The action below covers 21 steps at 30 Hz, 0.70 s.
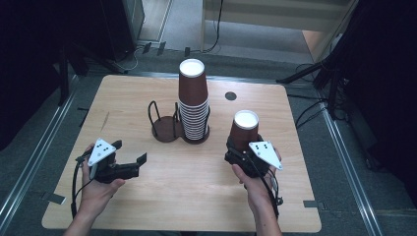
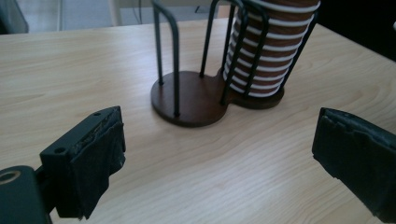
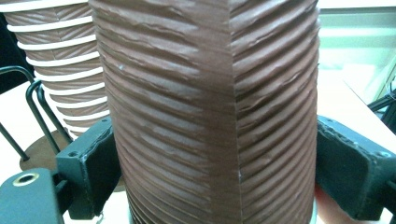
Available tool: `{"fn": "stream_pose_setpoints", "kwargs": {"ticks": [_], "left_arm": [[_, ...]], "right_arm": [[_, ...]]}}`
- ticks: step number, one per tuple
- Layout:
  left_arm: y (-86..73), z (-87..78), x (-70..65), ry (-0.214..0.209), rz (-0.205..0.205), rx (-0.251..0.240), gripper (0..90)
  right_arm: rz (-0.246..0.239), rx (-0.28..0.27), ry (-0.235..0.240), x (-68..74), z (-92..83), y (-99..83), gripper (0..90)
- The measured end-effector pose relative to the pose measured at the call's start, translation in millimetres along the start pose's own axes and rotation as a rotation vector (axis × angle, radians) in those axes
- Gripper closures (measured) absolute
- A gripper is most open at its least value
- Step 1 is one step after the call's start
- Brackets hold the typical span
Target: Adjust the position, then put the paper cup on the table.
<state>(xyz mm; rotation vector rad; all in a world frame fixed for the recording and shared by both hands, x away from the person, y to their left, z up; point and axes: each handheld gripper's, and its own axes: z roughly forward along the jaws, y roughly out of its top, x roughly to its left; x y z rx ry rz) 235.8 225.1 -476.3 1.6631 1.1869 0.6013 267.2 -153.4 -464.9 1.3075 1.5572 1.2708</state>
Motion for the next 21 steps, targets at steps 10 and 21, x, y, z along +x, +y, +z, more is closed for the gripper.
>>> {"fn": "stream_pose_setpoints", "kwargs": {"ticks": [10, 21], "left_arm": [[11.0, 11.2, -10.4, -0.071, -0.005, -0.015, 3.4], [18.4, 17.8, -36.3, -0.158, 0.046, -0.021, 3.5]], "right_arm": [[-0.028, 0.025, 0.018, -1.9, -1.9, -18.0, 10.0], [-0.101, 0.040, 0.048, 19.3, 4.1, -32.4, 10.0]]}}
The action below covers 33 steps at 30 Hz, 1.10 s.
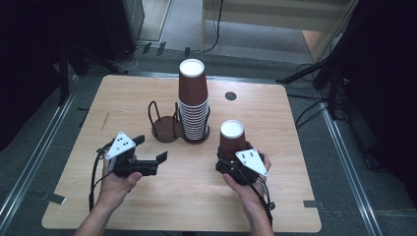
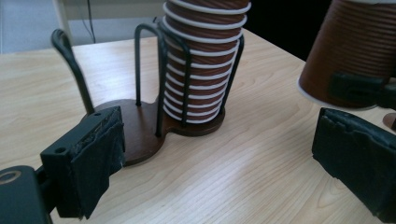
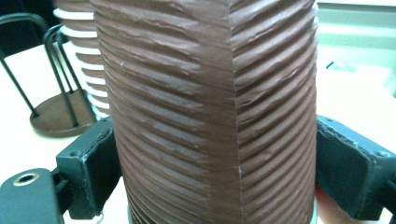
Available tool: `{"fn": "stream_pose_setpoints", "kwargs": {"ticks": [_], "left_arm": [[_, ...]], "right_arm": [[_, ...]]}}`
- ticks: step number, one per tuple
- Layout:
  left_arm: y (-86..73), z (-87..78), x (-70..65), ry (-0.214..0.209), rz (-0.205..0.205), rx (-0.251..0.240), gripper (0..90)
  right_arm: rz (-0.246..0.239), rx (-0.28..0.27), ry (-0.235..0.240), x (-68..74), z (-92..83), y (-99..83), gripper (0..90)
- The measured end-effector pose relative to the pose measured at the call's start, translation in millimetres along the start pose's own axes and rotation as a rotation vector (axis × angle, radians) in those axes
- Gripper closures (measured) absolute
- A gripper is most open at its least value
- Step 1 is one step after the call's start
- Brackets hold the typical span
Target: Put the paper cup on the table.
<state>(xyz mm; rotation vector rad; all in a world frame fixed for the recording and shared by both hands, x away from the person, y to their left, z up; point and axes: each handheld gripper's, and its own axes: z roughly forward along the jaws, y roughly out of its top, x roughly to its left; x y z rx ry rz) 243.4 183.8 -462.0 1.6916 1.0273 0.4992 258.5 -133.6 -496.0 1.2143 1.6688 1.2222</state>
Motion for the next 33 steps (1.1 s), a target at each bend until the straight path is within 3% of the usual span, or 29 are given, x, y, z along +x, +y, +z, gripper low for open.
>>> {"fn": "stream_pose_setpoints", "kwargs": {"ticks": [4, 7, 19, 24, 33], "left_arm": [[4.0, 2.9, -6.5, -0.053, 0.007, 0.010, 3.6], [5.2, 3.9, -11.2, -0.076, 0.020, 0.020, 5.4], [3.9, 9.7, -24.0, -0.162, 0.030, 0.056, 6.8], [3.6, 12.0, -26.9, -0.184, 0.031, 0.065, 6.7], [2.9, 14.0, -30.4, -0.233, 0.030, 0.086, 6.8]], "right_arm": [[-0.091, 0.003, -0.009, 11.6, 1.4, -4.4, 10.1], [-0.128, -0.004, -0.010, 17.6, 1.3, -6.7, 10.2], [-0.310, -0.007, 0.048, 53.7, 3.5, -27.3, 10.4], [-0.370, -0.017, 0.081, 66.4, 2.4, -32.2, 10.4], [-0.444, -0.023, 0.091, 75.6, 1.2, -37.1, 10.3]]}}
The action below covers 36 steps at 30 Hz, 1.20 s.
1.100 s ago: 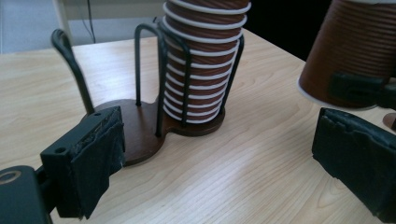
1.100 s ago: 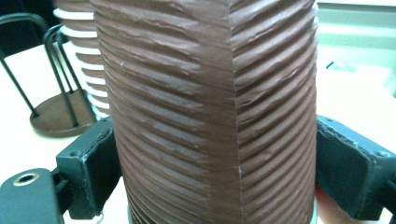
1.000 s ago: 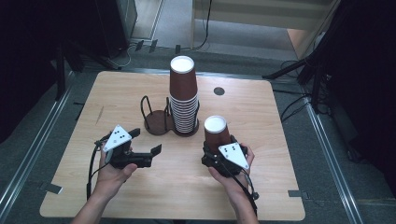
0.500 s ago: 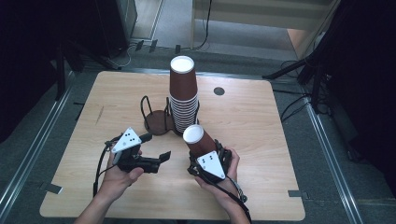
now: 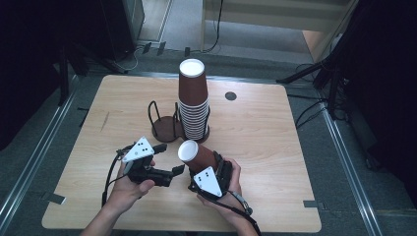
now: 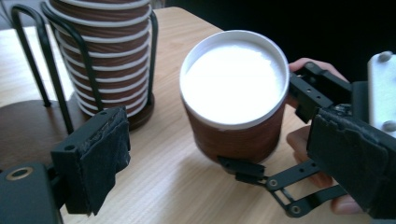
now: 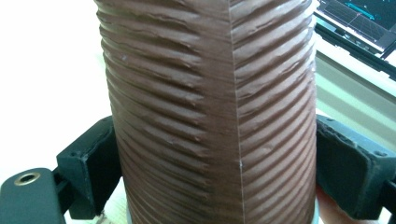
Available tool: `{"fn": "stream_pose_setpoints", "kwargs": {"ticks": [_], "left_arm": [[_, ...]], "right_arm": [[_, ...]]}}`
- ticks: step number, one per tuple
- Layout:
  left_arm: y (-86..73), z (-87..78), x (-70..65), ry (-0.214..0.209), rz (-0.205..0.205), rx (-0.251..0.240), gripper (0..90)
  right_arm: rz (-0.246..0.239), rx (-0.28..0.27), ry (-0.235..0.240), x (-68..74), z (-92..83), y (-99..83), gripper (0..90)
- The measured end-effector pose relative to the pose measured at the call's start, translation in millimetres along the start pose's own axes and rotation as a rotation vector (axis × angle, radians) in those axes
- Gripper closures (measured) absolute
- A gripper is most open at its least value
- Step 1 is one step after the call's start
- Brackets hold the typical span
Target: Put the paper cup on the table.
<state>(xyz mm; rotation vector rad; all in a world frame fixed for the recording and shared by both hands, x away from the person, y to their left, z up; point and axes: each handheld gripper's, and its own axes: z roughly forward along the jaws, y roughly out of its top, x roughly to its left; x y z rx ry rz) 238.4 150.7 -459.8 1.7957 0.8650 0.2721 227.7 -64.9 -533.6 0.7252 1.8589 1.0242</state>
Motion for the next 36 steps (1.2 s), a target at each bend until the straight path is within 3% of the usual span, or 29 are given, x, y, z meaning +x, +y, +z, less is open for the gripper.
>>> {"fn": "stream_pose_setpoints", "kwargs": {"ticks": [8, 12, 15, 21, 24, 28, 33, 36], "left_arm": [[0.0, 2.3, -0.5, -0.031, -0.005, 0.027, 7.4], [-0.3, 3.7, -2.0, -0.015, 0.000, 0.052, 14.1], [-0.4, 4.0, -2.0, -0.034, -0.006, 0.058, 14.2], [-1.0, 7.3, -4.3, -0.053, 0.001, 0.098, 15.1], [-1.7, 8.7, -5.9, -0.050, 0.014, 0.110, 21.8], [-1.9, 10.1, -7.7, -0.046, 0.022, 0.118, 23.1], [-2.3, 9.5, -6.5, -0.071, 0.017, 0.096, 24.0], [-2.5, 9.3, -7.8, -0.054, 0.037, 0.077, 24.3]], "right_arm": [[-0.074, -0.038, 0.037, 10.4, -3.1, 0.8, 10.3], [-0.118, -0.053, 0.059, 16.2, -4.8, 1.5, 10.2], [-0.141, -0.064, 0.064, 18.3, -5.8, 1.8, 10.1], [-0.154, -0.078, 0.075, 18.7, -7.8, 1.8, 10.1], [-0.174, -0.089, 0.080, 18.6, -9.0, 1.9, 9.9], [-0.177, -0.066, 0.077, 18.4, -7.6, 1.8, 8.8], [-0.160, -0.047, 0.098, 15.1, -9.3, 3.9, 8.0], [-0.159, -0.040, 0.106, 13.9, -11.0, 6.8, 7.0]]}}
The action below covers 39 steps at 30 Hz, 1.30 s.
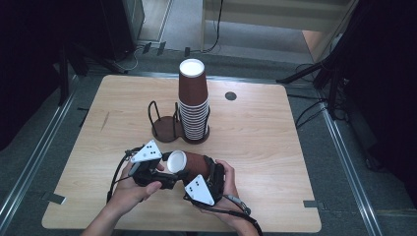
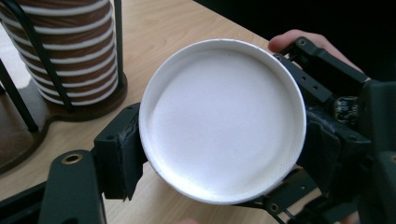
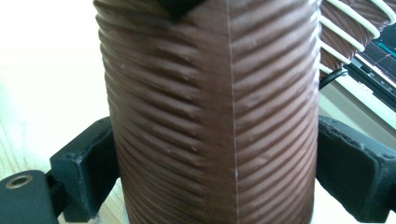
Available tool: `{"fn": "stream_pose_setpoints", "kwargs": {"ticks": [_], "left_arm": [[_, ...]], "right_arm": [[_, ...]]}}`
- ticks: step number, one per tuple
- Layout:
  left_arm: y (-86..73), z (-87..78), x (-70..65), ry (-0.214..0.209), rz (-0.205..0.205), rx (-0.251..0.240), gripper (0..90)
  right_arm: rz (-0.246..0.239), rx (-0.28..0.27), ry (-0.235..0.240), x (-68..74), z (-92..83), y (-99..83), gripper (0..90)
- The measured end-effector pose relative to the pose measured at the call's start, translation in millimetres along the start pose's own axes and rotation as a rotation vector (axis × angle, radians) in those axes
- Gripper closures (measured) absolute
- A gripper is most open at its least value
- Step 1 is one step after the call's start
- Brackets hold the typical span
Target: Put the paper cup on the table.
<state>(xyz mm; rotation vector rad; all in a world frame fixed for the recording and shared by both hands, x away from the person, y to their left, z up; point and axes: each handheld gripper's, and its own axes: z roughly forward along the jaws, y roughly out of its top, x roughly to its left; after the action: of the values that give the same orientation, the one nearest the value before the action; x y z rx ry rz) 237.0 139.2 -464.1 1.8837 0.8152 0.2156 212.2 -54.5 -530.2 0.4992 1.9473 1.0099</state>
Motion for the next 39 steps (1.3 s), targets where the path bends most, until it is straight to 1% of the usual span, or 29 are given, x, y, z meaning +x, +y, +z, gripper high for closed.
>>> {"fn": "stream_pose_setpoints", "kwargs": {"ticks": [1, 2, 3, 4, 6, 8, 11, 13, 14, 15, 16, 17, 18, 20, 21, 22, 24, 25, 26, 27, 31, 33, 34, 35, 36, 37, 39], "left_arm": [[-0.2, 0.1, -0.2, 0.016, 0.008, -0.005, 24.4], [-0.3, -0.2, 0.5, 0.020, 0.006, -0.012, 24.6], [-0.3, -0.8, 1.8, 0.019, 0.002, -0.018, 24.7], [-0.7, -1.9, 3.7, 0.017, -0.018, -0.040, 24.7], [-1.3, -3.8, 6.5, 0.016, -0.031, -0.076, 24.7], [-1.6, -5.5, 8.2, 0.010, -0.025, -0.098, 24.7], [-1.3, -7.8, 7.6, 0.052, -0.010, -0.128, 24.6], [-0.8, -9.3, 8.0, 0.064, -0.009, -0.143, 24.6], [-0.4, -10.4, 8.3, 0.068, -0.018, -0.153, 24.6], [-0.3, -11.2, 9.1, 0.074, -0.018, -0.161, 24.6], [-0.3, -12.1, 9.6, 0.089, -0.021, -0.175, 24.6], [-0.3, -13.3, 10.6, 0.106, -0.023, -0.189, 24.6], [-0.4, -14.6, 11.4, 0.110, -0.026, -0.199, 24.6], [-0.3, -16.8, 12.5, 0.105, -0.040, -0.218, 24.6], [-0.3, -17.5, 12.5, 0.108, -0.041, -0.230, 24.6], [-0.2, -18.5, 12.5, 0.113, -0.034, -0.236, 24.6], [0.3, -20.1, 11.0, 0.120, -0.028, -0.256, 24.6], [0.6, -20.7, 10.4, 0.120, -0.025, -0.258, 24.7], [1.0, -21.6, 9.5, 0.130, -0.031, -0.254, 24.6], [1.0, -21.9, 9.6, 0.139, -0.029, -0.254, 24.8], [0.3, -21.9, 10.6, 0.147, -0.033, -0.257, 24.8], [-0.5, -21.4, 10.7, 0.150, -0.035, -0.279, 24.7], [-1.2, -20.7, 10.2, 0.151, -0.040, -0.301, 24.8], [-2.1, -20.2, 10.1, 0.155, -0.036, -0.321, 24.8], [-3.0, -19.7, 9.6, 0.161, -0.032, -0.341, 24.8], [-3.4, -19.4, 9.3, 0.165, -0.028, -0.353, 24.8], [-3.5, -18.4, 8.3, 0.175, -0.017, -0.366, 24.7]], "right_arm": [[0.004, -0.004, -0.006, -1.0, -1.1, 1.9, 5.7], [0.012, -0.011, -0.006, -2.2, -2.3, 3.7, 3.9], [0.022, -0.017, -0.002, -3.5, -3.8, 5.7, 2.8], [0.031, -0.021, 0.000, -4.6, -5.3, 7.2, 2.7], [0.047, -0.040, -0.007, -9.1, -9.7, 11.9, 1.9], [0.070, -0.058, -0.018, -13.4, -13.5, 15.7, 1.6], [0.115, -0.073, -0.034, -19.4, -18.3, 19.6, 1.5], [0.145, -0.077, -0.043, -22.7, -20.4, 20.9, 1.5], [0.154, -0.076, -0.049, -23.8, -21.0, 21.1, 1.5], [0.170, -0.072, -0.060, -25.2, -21.9, 21.6, 1.7], [0.177, -0.075, -0.068, -26.3, -22.0, 21.8, 2.1], [0.198, -0.074, -0.074, -27.8, -22.7, 22.1, 2.7], [0.225, -0.075, -0.080, -30.0, -23.3, 22.4, 3.2], [0.267, -0.080, -0.093, -33.6, -24.3, 23.2, 4.8], [0.292, -0.085, -0.099, -35.2, -25.3, 23.8, 5.6], [0.312, -0.090, -0.106, -36.9, -26.0, 24.2, 5.7], [0.367, -0.091, -0.114, -40.1, -27.1, 25.4, 6.6], [0.408, -0.091, -0.116, -42.6, -28.0, 26.0, 8.0], [0.435, -0.091, -0.117, -44.2, -28.5, 26.3, 9.2], [0.486, -0.088, -0.120, -47.0, -29.6, 27.0, 10.9], [0.569, -0.056, -0.128, -51.1, -31.9, 29.3, 6.1], [0.614, -0.052, -0.141, -53.4, -33.0, 29.4, 5.8], [0.639, -0.051, -0.136, -54.6, -33.2, 29.1, 5.8], [0.665, -0.043, -0.126, -55.4, -32.8, 28.9, 5.8], [0.683, -0.034, -0.127, -56.0, -32.3, 28.4, 5.8], [0.699, -0.032, -0.135, -56.2, -32.5, 27.7, 5.7], [0.745, -0.024, -0.136, -58.0, -32.6, 26.8, 5.2]]}}
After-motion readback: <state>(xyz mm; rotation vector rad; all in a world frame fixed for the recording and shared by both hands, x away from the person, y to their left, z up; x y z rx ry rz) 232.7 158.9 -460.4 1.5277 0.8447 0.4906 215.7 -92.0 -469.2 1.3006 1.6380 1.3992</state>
